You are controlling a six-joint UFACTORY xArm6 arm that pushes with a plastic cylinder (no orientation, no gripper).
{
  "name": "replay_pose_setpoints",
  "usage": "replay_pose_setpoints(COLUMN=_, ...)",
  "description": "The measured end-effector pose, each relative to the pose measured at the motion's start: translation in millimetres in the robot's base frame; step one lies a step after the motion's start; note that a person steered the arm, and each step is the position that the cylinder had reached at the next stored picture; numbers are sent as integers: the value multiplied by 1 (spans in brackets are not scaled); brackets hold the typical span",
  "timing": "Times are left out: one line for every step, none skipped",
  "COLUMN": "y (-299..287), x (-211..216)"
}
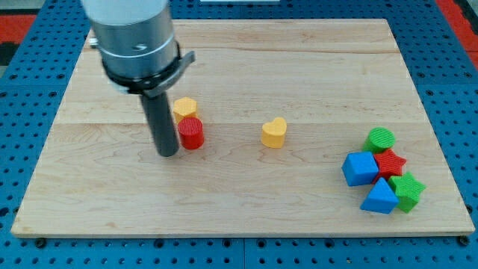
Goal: Push the yellow hexagon left to the yellow heart
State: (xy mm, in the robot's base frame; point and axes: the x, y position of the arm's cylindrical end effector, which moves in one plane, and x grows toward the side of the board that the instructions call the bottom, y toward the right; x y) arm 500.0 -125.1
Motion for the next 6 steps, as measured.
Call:
replay_pose_setpoints(y=-55, x=6)
replay_pose_setpoints(y=-64, x=-24)
replay_pose_setpoints(y=-63, x=-63)
replay_pose_setpoints(y=-36, x=-78)
replay_pose_setpoints(y=9, x=-80)
replay_pose_setpoints(y=51, x=-80)
